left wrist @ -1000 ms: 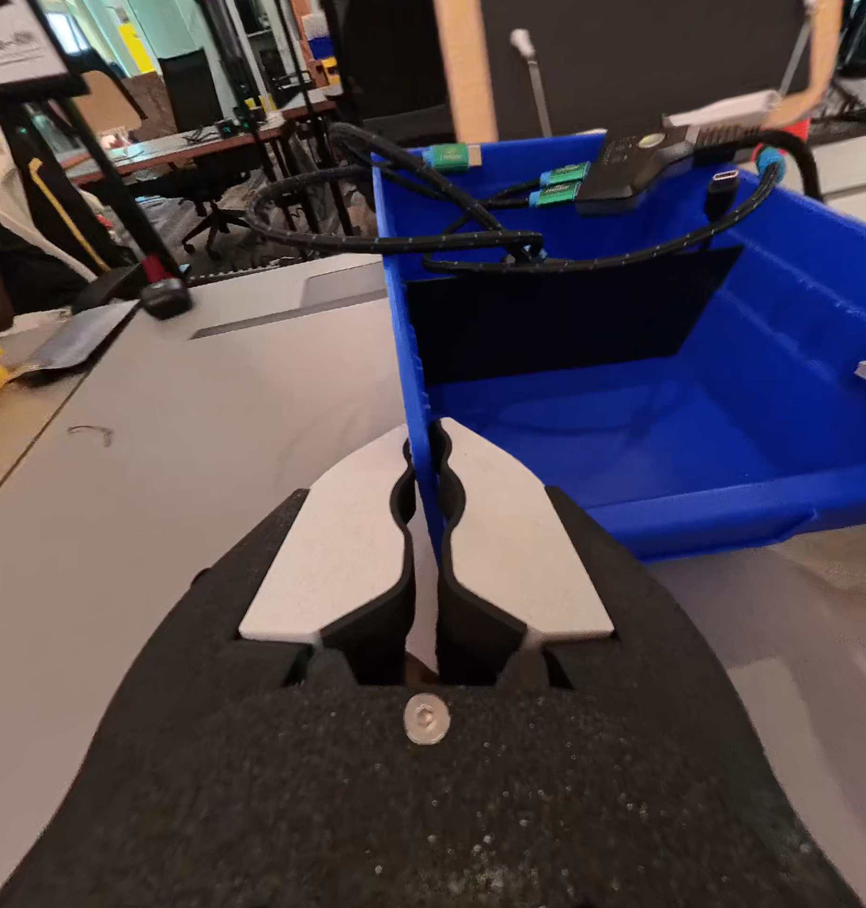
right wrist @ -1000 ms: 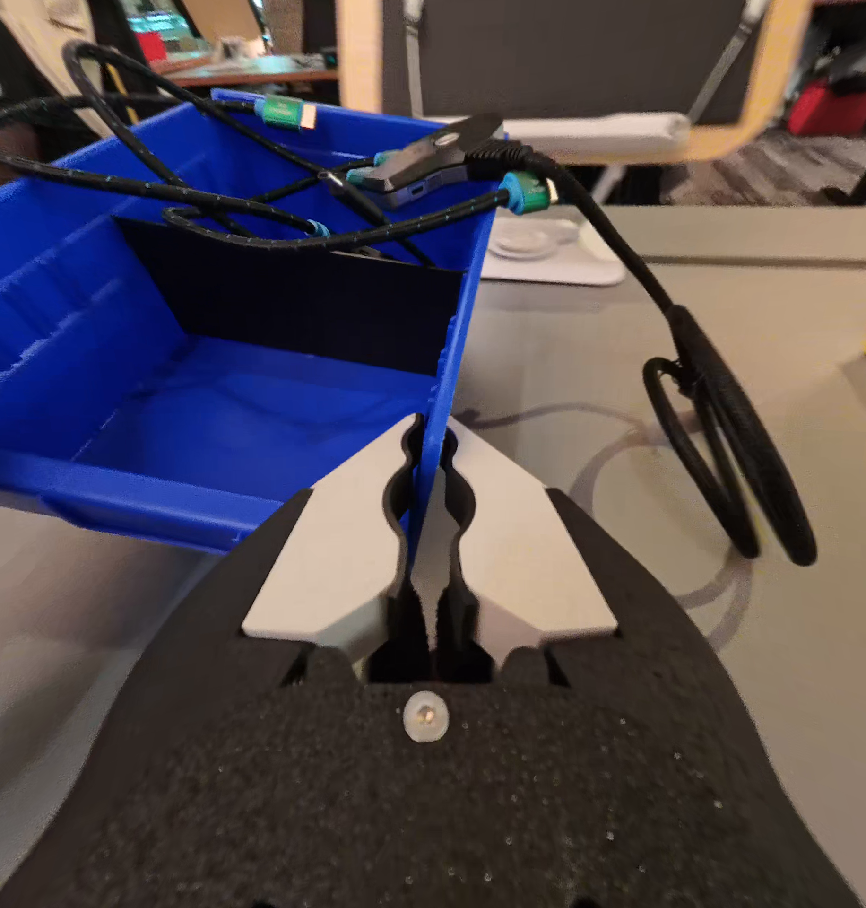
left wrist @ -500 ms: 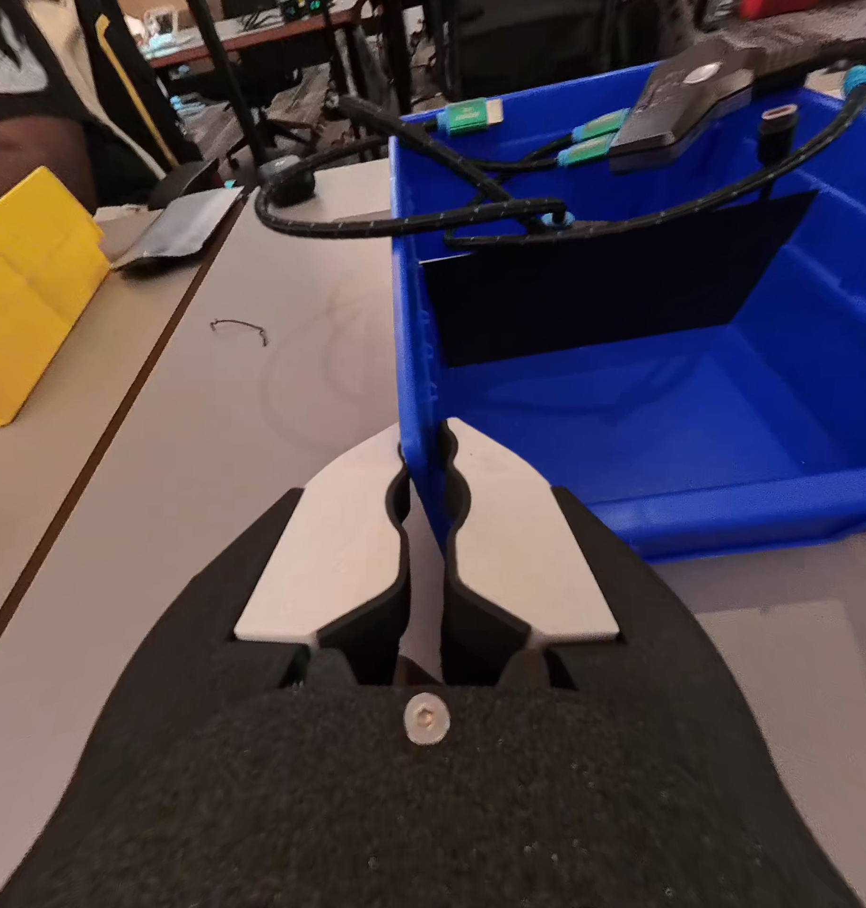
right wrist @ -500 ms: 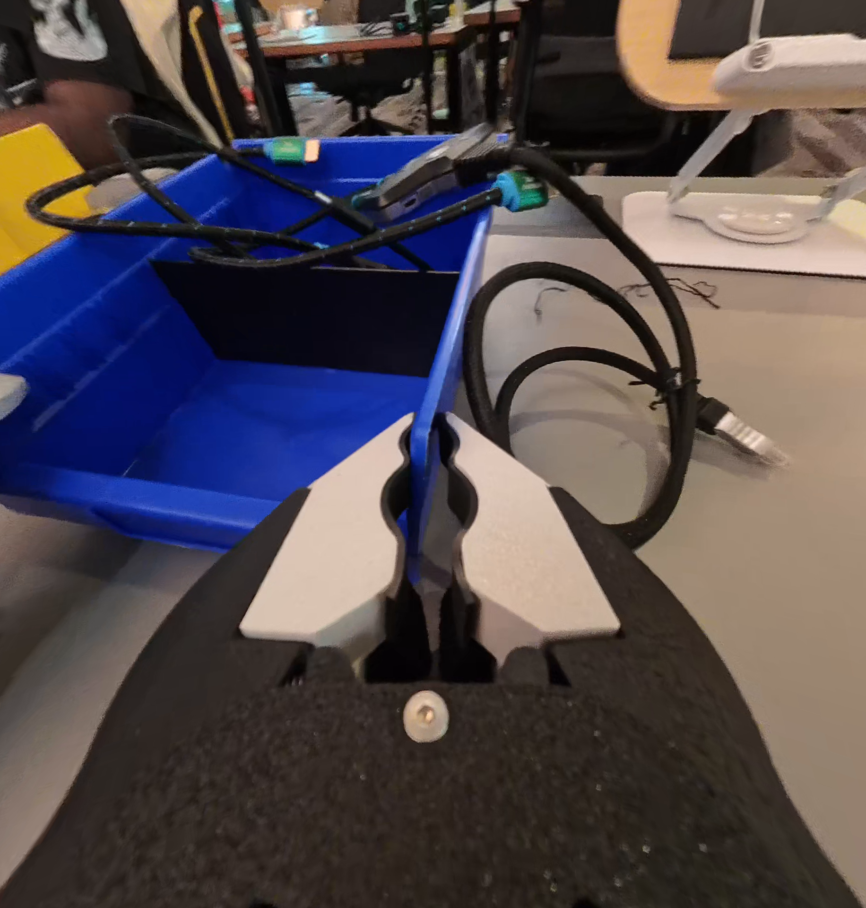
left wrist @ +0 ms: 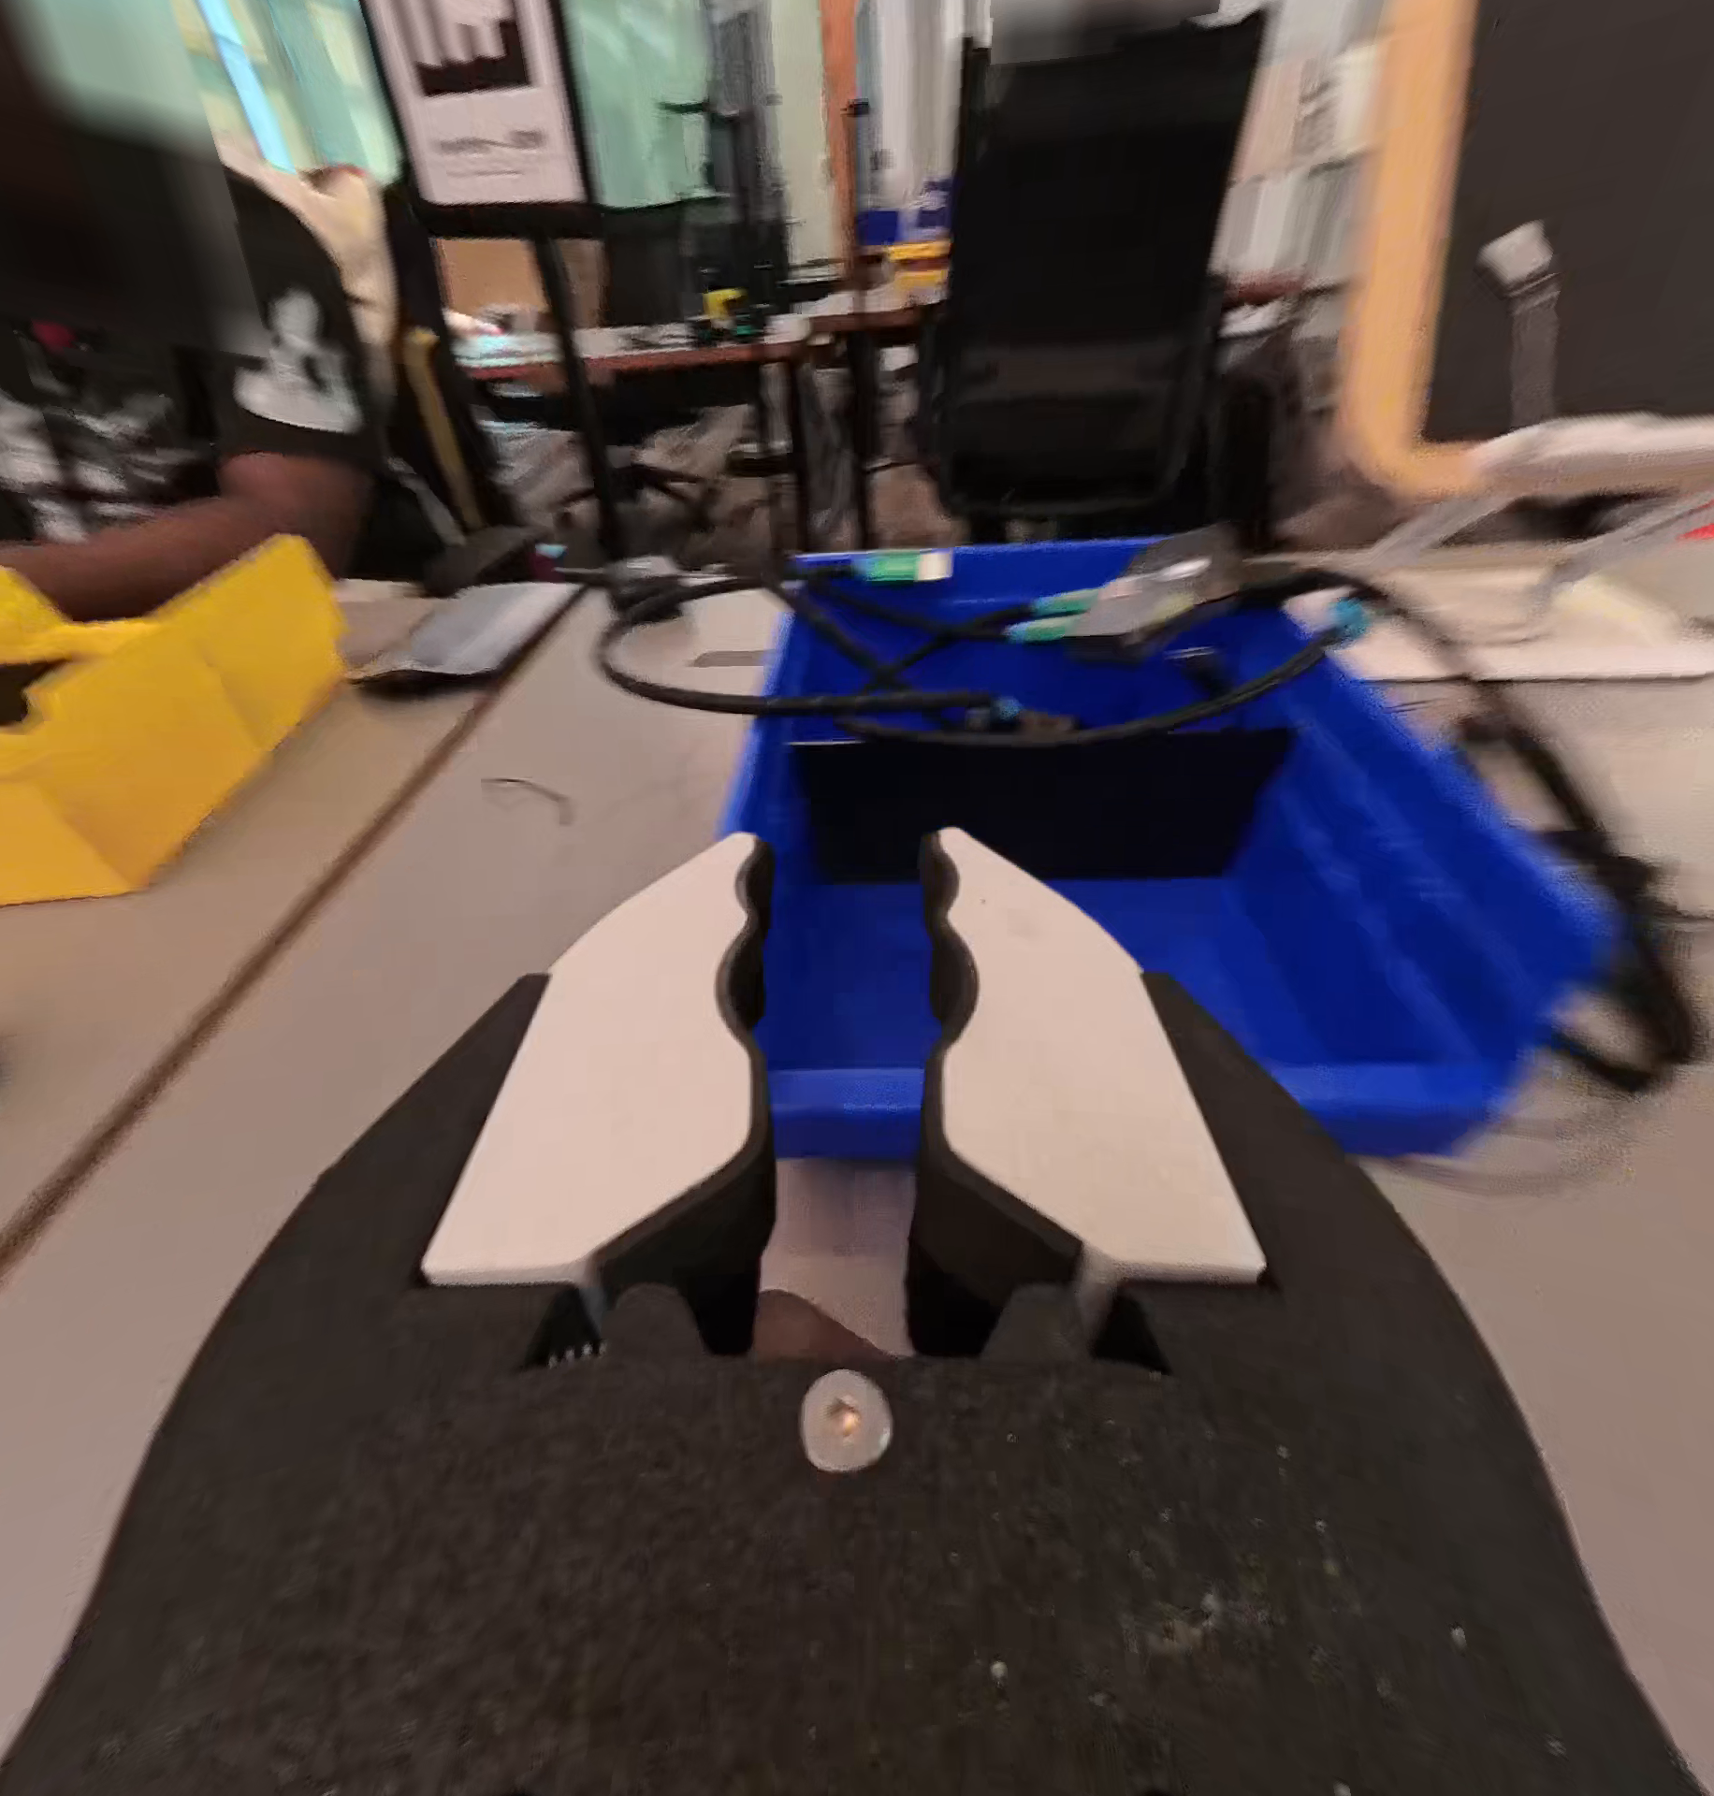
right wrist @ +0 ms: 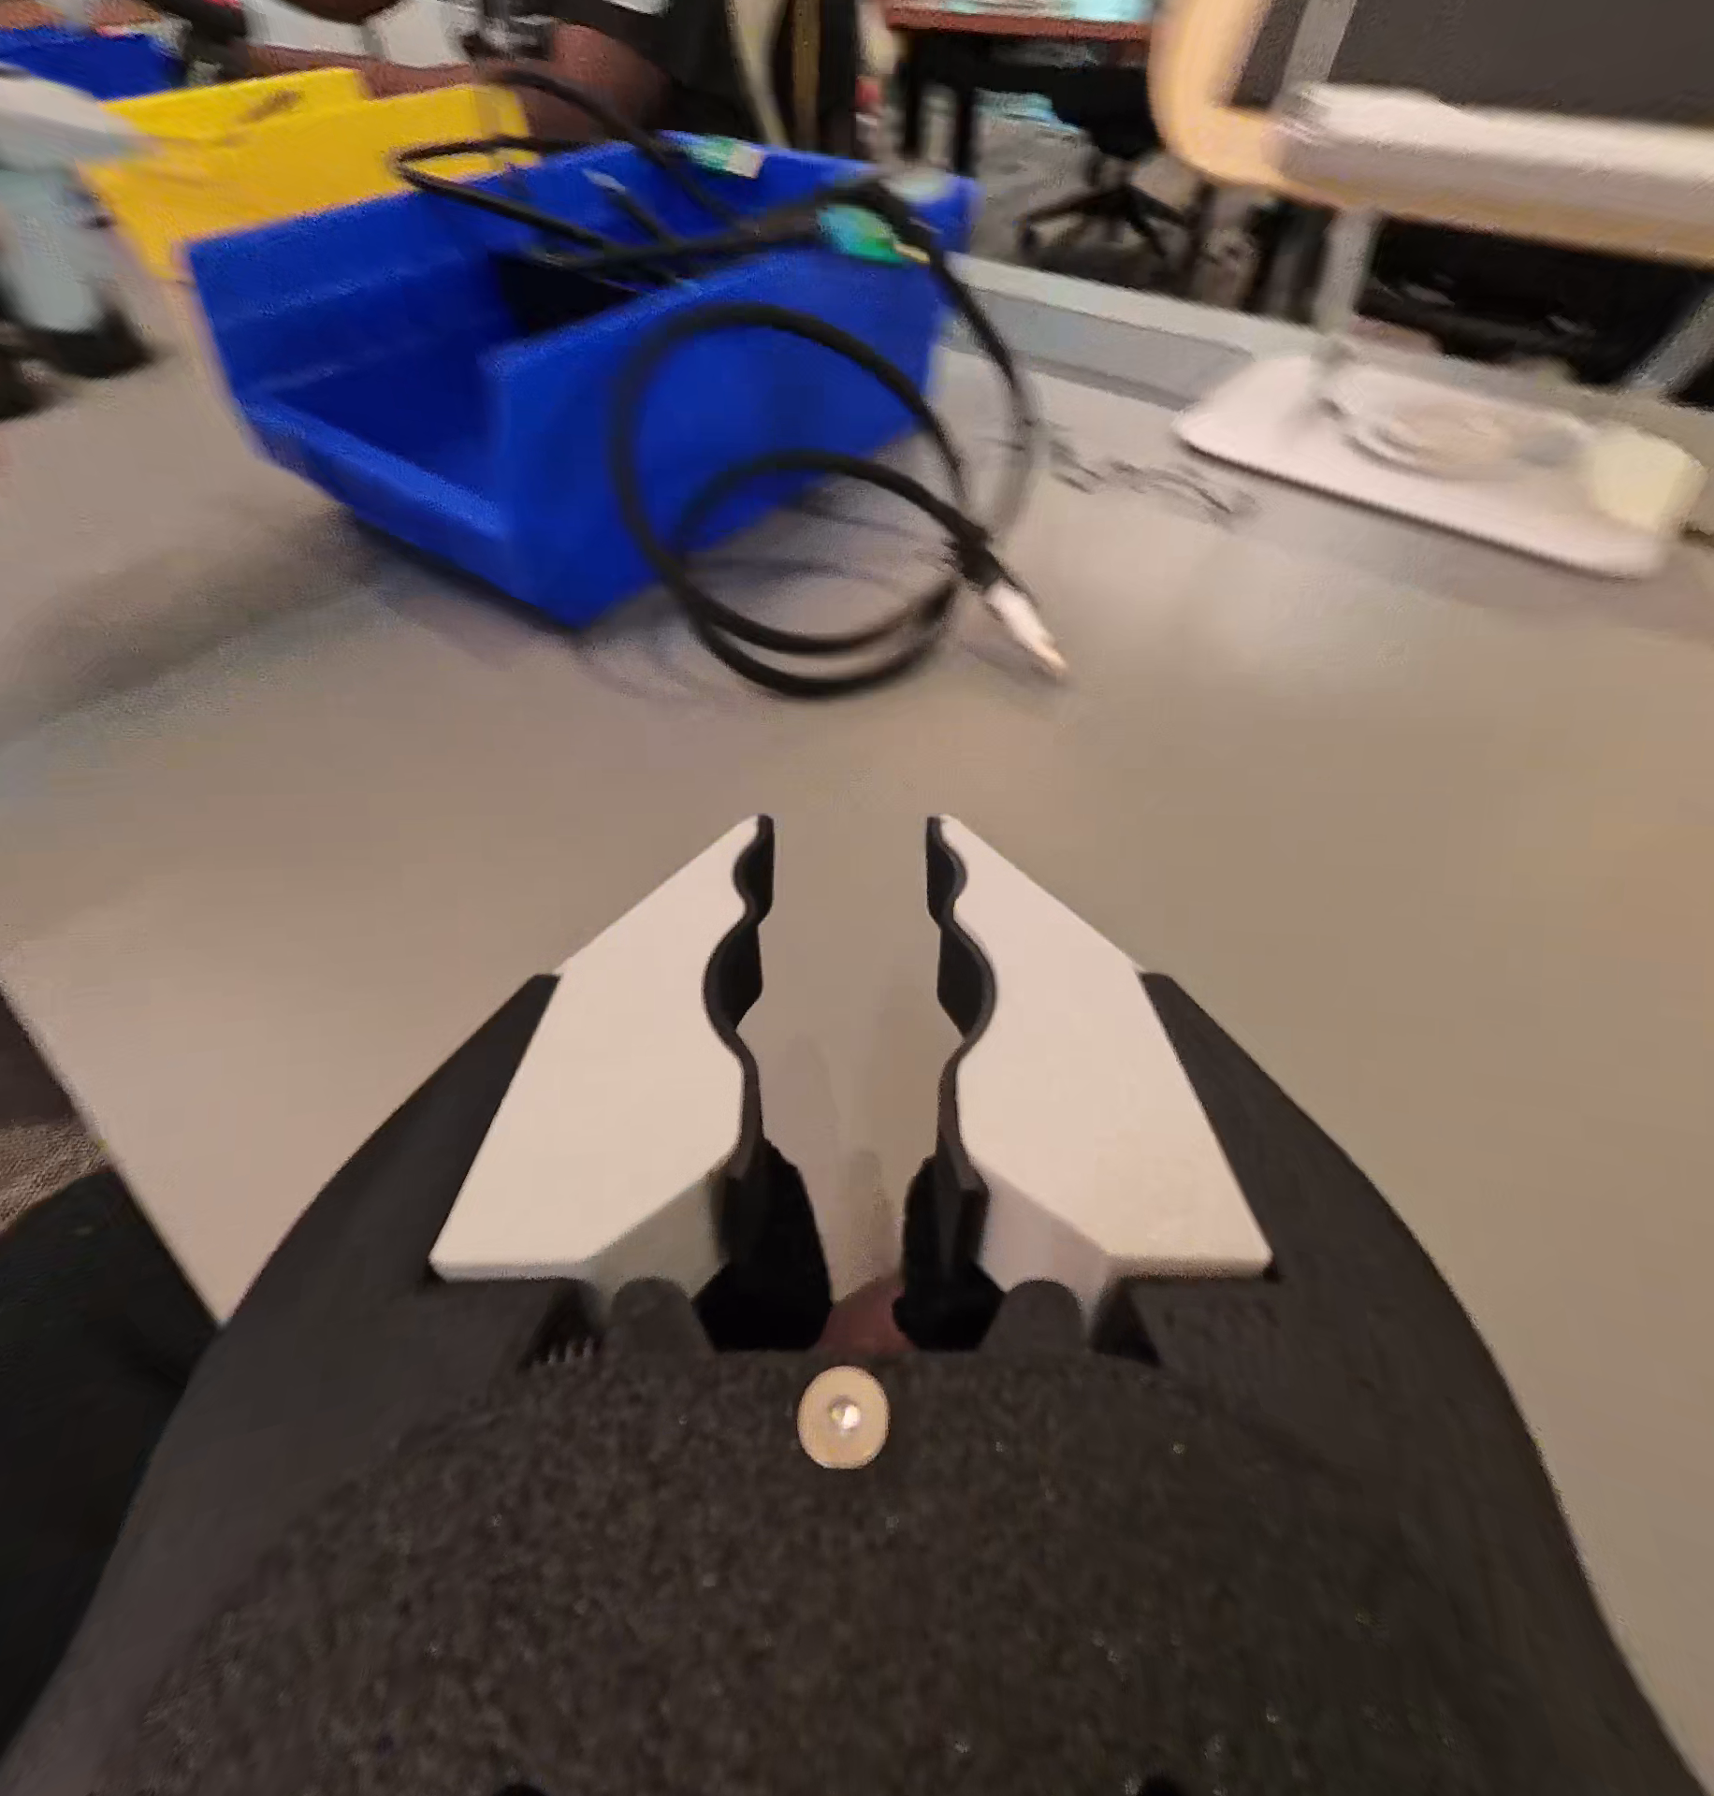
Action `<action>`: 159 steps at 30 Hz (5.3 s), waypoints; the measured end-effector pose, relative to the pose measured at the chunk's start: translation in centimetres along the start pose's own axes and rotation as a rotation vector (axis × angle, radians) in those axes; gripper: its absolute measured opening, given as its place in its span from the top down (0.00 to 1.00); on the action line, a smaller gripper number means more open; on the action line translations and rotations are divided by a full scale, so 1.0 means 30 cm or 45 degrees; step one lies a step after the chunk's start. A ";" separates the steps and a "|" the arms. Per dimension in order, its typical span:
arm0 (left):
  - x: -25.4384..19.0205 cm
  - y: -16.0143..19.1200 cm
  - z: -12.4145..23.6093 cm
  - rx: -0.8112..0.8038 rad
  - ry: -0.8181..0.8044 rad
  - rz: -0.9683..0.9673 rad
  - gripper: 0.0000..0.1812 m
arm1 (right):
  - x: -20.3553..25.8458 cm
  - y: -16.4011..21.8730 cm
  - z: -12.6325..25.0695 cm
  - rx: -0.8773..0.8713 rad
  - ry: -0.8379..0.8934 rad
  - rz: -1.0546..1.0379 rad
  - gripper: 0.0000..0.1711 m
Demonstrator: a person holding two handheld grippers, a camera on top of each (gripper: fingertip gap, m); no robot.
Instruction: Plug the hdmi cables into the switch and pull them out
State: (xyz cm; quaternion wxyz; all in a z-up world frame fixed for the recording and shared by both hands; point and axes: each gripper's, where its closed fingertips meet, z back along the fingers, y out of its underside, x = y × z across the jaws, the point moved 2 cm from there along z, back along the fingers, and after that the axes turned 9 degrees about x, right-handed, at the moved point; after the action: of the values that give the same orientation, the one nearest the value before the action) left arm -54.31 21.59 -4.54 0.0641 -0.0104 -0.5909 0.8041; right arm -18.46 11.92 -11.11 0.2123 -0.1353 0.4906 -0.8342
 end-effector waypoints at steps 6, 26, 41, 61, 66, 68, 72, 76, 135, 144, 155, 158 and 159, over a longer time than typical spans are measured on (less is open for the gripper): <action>-0.408 0.144 0.146 0.247 0.581 0.294 0.79 | -0.385 0.165 0.250 -0.023 0.117 -0.454 0.77; -0.470 0.210 0.156 0.228 0.480 0.051 0.81 | -0.590 0.235 0.410 -0.112 0.420 -0.413 0.78; -0.663 0.259 0.191 0.445 1.119 0.073 0.79 | -0.550 0.222 0.327 -0.053 0.342 -0.388 0.78; -0.402 -0.215 -0.627 1.078 0.867 -0.753 0.62 | -0.542 0.254 0.364 -0.043 0.285 -0.454 0.78; -0.373 -0.097 -0.766 1.268 0.812 -0.805 0.59 | -0.549 0.266 0.379 -0.040 0.293 -0.470 0.78; -0.366 -0.071 -0.795 1.273 0.773 -0.862 0.56 | -0.554 0.272 0.386 -0.037 0.291 -0.481 0.78; -0.375 -0.088 -0.786 1.170 0.776 -0.998 0.72 | -0.563 0.284 0.397 -0.036 0.289 -0.513 0.78; -0.362 -0.118 -0.772 1.049 0.604 -1.184 0.72 | -0.554 0.288 0.395 -0.028 0.277 -0.516 0.78; -0.057 -0.775 -0.638 -0.068 -0.714 -1.941 0.88 | -0.496 0.281 0.355 0.019 0.212 -0.466 0.78; -0.088 -0.859 -0.501 -0.270 -0.835 -1.789 0.89 | -0.496 0.286 0.359 0.024 0.218 -0.458 0.77; 0.229 -0.798 -0.584 0.108 -0.840 -1.605 0.89 | -0.485 0.287 0.355 0.030 0.216 -0.442 0.78; 0.292 -0.716 -0.619 0.191 -0.856 -1.606 0.89 | -0.480 0.288 0.350 0.040 0.213 -0.436 0.78; 0.319 -0.700 -0.629 0.221 -0.859 -1.586 0.89 | -0.480 0.288 0.349 0.042 0.213 -0.437 0.78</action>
State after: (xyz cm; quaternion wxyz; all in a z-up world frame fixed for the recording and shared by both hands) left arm -60.13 46.77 10.33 0.3259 0.5835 -0.4087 0.6216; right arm 0.58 7.25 -13.90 0.0275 -0.1437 0.4625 -0.8744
